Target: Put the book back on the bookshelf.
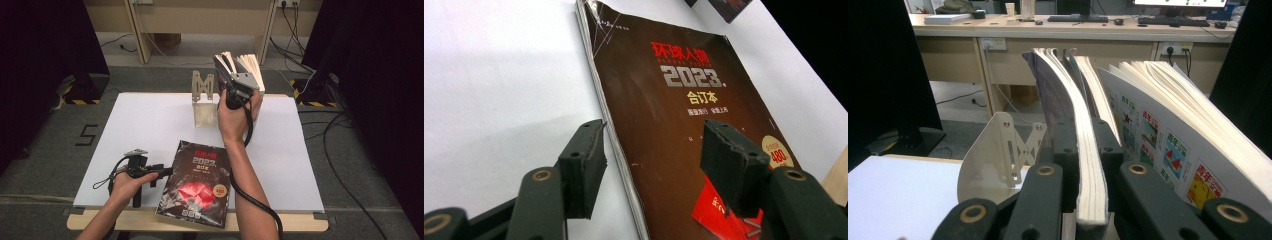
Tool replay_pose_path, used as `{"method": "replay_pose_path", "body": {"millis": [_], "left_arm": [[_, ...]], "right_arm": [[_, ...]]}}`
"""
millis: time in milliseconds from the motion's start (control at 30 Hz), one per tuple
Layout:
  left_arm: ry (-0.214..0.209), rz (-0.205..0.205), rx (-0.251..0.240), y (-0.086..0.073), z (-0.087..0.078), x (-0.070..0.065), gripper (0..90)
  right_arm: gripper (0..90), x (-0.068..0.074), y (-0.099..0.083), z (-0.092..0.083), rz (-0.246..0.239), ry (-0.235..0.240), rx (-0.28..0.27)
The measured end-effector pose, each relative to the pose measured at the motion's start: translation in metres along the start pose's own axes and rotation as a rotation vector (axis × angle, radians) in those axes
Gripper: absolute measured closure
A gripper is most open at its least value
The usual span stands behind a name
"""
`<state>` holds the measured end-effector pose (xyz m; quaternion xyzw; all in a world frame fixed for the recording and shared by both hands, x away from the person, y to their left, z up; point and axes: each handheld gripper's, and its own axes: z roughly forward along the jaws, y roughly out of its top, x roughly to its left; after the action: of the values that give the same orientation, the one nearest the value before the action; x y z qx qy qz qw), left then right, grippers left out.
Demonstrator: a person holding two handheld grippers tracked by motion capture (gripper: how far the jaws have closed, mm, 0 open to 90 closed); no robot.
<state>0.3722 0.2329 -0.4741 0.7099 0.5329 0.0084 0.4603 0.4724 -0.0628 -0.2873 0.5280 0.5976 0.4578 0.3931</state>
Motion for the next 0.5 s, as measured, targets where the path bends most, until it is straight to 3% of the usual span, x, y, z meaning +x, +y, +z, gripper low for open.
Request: {"method": "replay_pose_path", "body": {"millis": [500], "left_arm": [[-0.002,-0.001,-0.003,0.0,0.0,0.001,42.2]], "right_arm": [[84.5,0.006,-0.006,0.019,0.004,-0.023,-0.001]]}}
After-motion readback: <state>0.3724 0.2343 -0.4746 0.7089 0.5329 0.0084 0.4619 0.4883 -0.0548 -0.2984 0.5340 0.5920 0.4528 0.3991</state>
